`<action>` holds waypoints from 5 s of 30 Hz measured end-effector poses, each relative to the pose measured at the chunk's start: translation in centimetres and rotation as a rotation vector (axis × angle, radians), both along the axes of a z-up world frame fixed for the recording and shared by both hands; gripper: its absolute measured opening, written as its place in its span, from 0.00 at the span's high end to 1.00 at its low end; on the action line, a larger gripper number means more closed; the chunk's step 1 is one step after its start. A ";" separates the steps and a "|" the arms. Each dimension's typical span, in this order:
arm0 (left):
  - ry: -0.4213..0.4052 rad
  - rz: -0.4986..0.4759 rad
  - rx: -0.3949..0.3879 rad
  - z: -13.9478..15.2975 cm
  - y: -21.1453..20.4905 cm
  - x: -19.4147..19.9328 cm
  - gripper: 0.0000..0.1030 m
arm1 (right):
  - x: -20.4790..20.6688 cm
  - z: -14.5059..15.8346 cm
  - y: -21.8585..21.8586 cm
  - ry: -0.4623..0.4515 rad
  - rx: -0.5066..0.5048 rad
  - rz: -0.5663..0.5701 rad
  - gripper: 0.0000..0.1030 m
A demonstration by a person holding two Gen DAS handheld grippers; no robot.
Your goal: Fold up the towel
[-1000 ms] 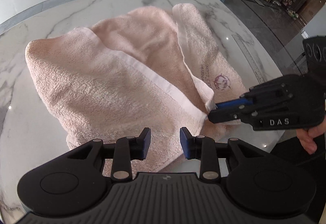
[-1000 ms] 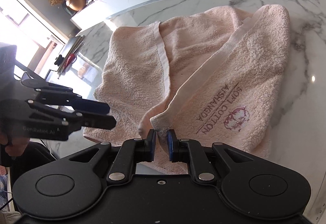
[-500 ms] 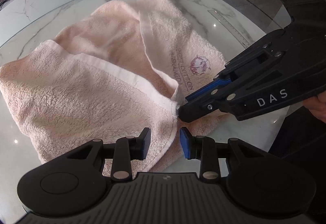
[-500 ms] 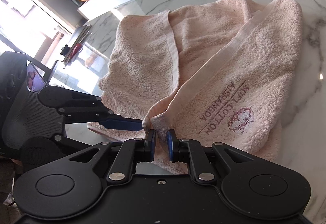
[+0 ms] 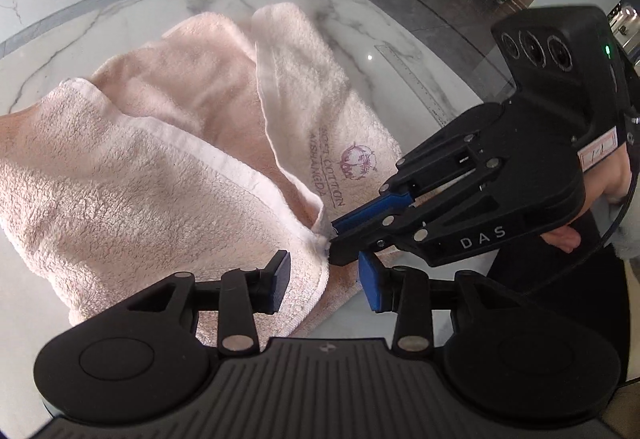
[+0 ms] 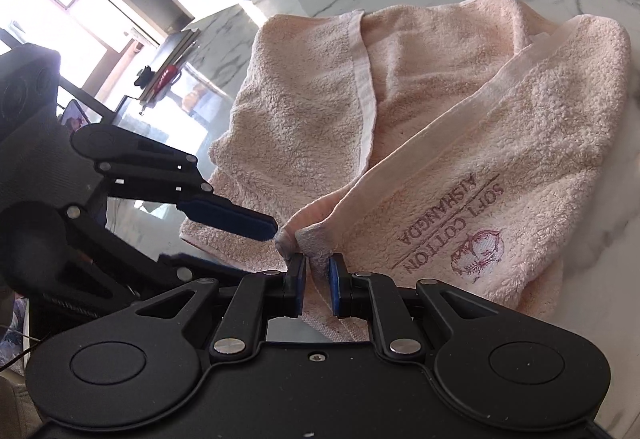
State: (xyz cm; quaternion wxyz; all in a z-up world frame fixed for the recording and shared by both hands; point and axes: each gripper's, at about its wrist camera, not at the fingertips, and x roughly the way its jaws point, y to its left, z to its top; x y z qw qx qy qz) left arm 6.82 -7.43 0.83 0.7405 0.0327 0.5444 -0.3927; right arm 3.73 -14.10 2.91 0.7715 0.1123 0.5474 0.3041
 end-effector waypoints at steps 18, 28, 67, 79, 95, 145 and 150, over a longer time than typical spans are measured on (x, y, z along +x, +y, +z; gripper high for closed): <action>0.271 0.140 0.054 -1.7 -2.1 6.5 0.57 | -0.8 0.5 1.0 -0.045 -0.005 0.062 0.89; 0.339 0.161 0.090 -3.3 -3.5 7.5 0.59 | -0.9 1.0 0.6 -0.041 0.054 0.075 0.89; 0.070 0.323 -0.037 6.6 -2.7 7.4 0.96 | -6.4 2.8 -1.2 -0.015 -0.229 -0.184 0.47; -0.031 0.371 -0.103 15.2 -1.2 7.7 0.96 | -7.9 0.0 -0.6 0.064 -0.121 -0.542 0.46; -0.076 0.376 -0.143 19.2 -0.8 7.5 0.96 | -7.5 -2.4 3.1 0.149 0.006 -0.755 0.65; -0.006 0.757 -0.306 20.5 14.9 4.1 0.96 | -2.4 25.8 -7.8 -0.458 -0.528 -0.353 0.99; 0.008 0.775 -0.322 20.0 15.1 4.7 0.95 | -1.2 27.7 -6.9 -0.494 -0.600 -0.321 0.99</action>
